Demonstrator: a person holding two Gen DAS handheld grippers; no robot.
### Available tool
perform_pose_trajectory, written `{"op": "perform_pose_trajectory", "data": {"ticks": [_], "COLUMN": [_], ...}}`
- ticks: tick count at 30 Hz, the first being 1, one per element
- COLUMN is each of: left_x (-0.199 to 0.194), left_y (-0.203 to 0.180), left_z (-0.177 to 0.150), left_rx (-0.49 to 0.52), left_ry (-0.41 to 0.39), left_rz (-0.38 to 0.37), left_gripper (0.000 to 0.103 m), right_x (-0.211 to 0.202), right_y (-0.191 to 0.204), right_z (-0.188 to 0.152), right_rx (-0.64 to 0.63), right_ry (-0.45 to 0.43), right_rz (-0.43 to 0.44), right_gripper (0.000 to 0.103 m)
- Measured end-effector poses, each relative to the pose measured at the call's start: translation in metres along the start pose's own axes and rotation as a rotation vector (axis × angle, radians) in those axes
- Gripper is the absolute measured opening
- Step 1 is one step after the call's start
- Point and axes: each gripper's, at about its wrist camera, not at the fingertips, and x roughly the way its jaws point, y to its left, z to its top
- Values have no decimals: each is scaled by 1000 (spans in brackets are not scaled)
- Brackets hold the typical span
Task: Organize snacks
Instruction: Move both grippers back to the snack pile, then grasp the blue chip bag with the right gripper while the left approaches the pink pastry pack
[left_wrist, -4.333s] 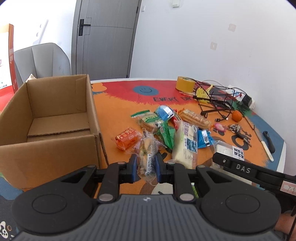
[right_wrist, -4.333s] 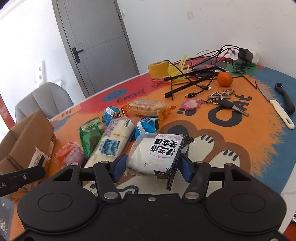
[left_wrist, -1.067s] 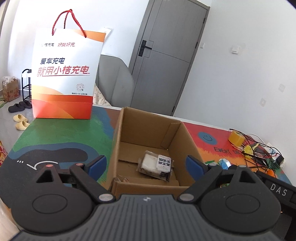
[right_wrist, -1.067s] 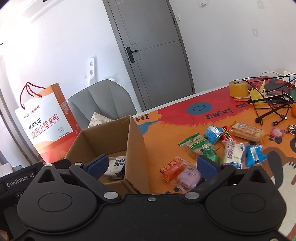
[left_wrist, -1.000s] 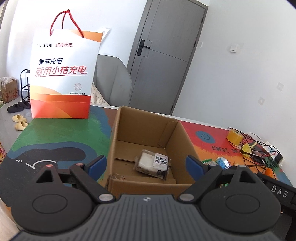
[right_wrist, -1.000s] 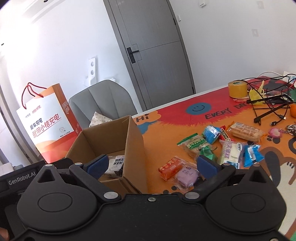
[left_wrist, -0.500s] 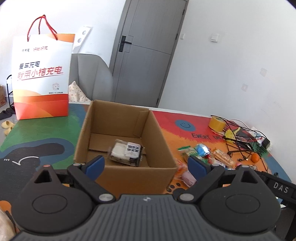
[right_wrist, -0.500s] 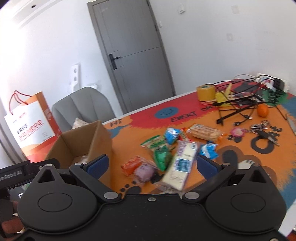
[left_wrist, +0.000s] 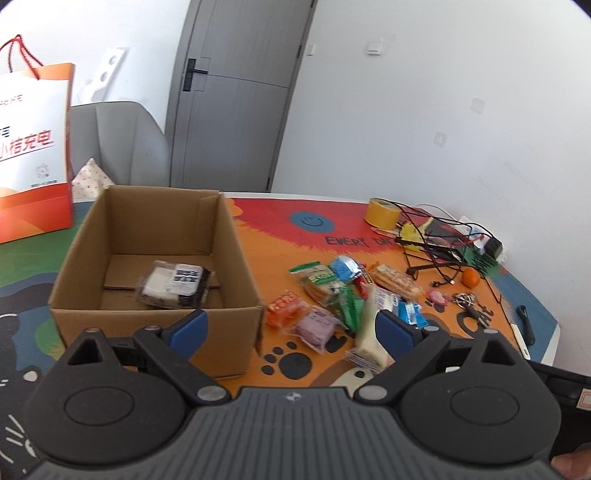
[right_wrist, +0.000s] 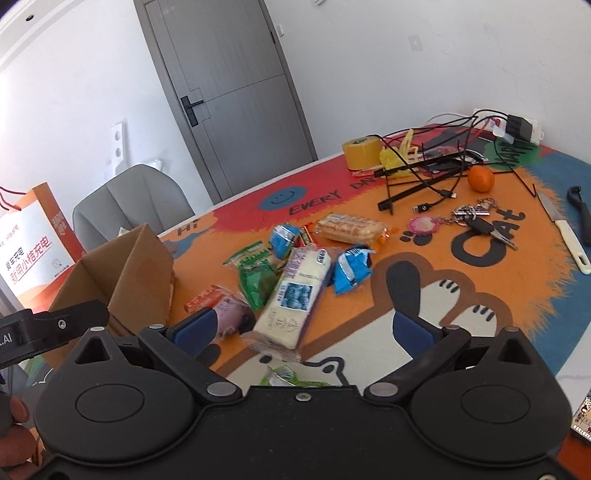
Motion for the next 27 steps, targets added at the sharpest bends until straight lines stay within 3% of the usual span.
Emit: {"op": "perform_pose_trajectory", "data": {"ticks": [5, 10, 15, 27], "left_x": [13, 31, 55, 104], "left_y": [-17, -32, -40, -45], "left_z": [-2, -3, -4, -9], "left_rx": [40, 60, 54, 50], "left_ry": [8, 24, 44, 88], "left_rz": [-48, -66, -57, 44], "left_gripper": [93, 78, 67, 62], "right_x": [3, 9, 18, 45], "right_y": [-17, -34, -47, -55], "right_z": [1, 4, 5, 11], "right_rx": [35, 70, 84, 93], "right_ry": [-13, -19, -17, -2], "right_rz": [-14, -20, -9, 21], "right_gripper": [99, 86, 82, 78]}}
